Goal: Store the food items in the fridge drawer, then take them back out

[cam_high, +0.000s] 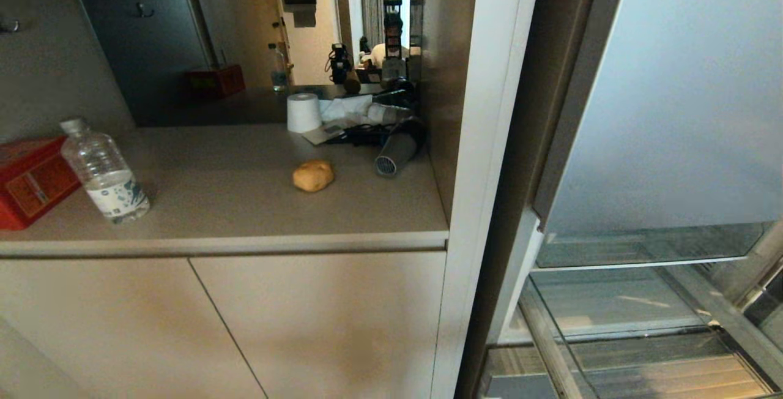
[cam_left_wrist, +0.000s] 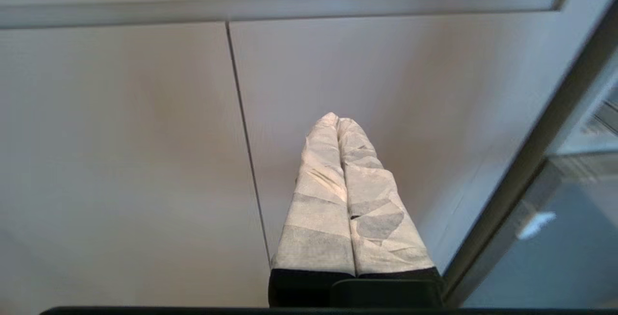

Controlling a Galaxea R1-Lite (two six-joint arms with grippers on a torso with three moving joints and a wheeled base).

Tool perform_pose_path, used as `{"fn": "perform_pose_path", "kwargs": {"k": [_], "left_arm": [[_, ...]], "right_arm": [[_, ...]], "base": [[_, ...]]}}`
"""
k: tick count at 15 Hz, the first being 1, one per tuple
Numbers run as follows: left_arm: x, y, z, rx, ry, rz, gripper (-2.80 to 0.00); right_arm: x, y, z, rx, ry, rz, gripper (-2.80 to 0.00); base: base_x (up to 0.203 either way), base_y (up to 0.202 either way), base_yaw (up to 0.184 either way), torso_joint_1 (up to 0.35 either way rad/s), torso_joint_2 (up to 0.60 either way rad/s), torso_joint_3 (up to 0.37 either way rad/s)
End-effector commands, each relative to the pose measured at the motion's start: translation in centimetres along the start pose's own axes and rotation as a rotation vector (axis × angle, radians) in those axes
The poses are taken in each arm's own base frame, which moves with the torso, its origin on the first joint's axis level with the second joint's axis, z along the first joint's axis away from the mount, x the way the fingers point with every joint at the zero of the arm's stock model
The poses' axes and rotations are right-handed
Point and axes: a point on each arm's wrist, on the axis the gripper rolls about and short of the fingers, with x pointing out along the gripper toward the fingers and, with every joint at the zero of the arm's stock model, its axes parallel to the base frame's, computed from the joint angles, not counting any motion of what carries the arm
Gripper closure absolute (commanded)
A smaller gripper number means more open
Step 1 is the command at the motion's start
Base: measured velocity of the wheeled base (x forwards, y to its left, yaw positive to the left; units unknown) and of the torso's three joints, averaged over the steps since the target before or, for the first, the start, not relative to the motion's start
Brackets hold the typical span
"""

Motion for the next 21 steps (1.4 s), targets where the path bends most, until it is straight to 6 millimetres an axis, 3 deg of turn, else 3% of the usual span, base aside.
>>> {"fn": "perform_pose_path", "kwargs": {"k": [1,6,10,13,16,21], "left_arm": [[0.1,0.0,-0.3,0.0,0.01,0.001,0.0],[0.1,0.0,-0.3,0.001,0.01,0.001,0.0],[0.1,0.0,-0.3,0.001,0.012,0.001,0.0],[0.1,0.0,-0.3,0.001,0.01,0.001,0.0],[0.1,0.0,-0.3,0.001,0.012,0.001,0.0],[0.1,0.0,-0.3,0.003,0.01,-0.001,0.0]], "right_arm": [[0.0,0.0,0.0,0.0,0.001,0.001,0.0],[-0.1,0.0,0.2,-0.022,-0.002,0.005,0.0],[-0.3,0.3,4.0,-0.022,-0.032,0.082,0.0],[0.6,0.8,6.4,-0.016,0.018,0.258,0.0],[3.3,1.2,8.9,0.013,0.145,0.403,0.0],[12.2,2.3,11.2,0.077,0.39,0.643,0.0]], "base": [[-0.193,0.0,0.001,0.002,0.0,-0.002],[-0.058,0.0,0.0,0.005,0.0,0.0],[0.0,0.0,0.0,0.0,0.0,0.0],[0.0,0.0,0.0,0.0,0.0,0.0],[0.0,0.0,0.0,0.0,0.0,0.0],[0.0,0.0,0.0,0.0,0.0,0.0]]}}
